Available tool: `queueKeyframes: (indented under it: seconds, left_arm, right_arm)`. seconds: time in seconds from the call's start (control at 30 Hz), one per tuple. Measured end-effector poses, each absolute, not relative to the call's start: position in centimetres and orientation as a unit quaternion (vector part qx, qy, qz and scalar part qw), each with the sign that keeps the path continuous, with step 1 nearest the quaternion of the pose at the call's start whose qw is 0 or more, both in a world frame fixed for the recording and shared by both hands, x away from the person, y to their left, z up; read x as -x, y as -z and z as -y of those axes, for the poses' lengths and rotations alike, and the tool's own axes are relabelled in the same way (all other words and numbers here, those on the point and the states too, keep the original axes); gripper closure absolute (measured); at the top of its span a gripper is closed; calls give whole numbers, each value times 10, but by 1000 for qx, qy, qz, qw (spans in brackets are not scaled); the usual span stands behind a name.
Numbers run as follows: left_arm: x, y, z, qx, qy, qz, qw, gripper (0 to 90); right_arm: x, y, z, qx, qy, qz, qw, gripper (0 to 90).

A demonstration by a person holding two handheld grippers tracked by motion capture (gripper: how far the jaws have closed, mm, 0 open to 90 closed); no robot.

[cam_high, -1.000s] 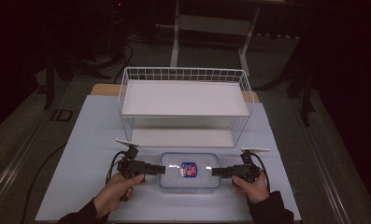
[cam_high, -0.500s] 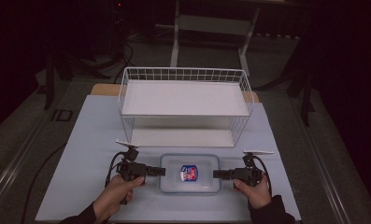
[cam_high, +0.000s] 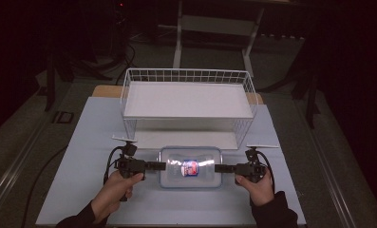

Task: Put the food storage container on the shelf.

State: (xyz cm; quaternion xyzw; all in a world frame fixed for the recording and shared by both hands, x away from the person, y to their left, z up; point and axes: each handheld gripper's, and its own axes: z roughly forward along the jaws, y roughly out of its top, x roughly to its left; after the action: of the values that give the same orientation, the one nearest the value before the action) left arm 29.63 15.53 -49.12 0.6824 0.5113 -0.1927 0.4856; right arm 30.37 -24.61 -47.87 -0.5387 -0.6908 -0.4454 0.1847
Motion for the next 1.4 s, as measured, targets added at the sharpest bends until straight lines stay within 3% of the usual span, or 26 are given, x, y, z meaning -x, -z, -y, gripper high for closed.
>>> queueKeyframes:
  seconds: [0.6, 1.4]
  left_arm:
    - [-315, 482, -159, -680, 132, -491, 529, 517]
    - [-347, 504, -153, -664, 83, -490, 559, 502]
  right_arm:
    - [-332, 460, 238, 512, 485, 698, 124, 524]
    - [-361, 483, 239, 526, 510, 673, 101, 523]
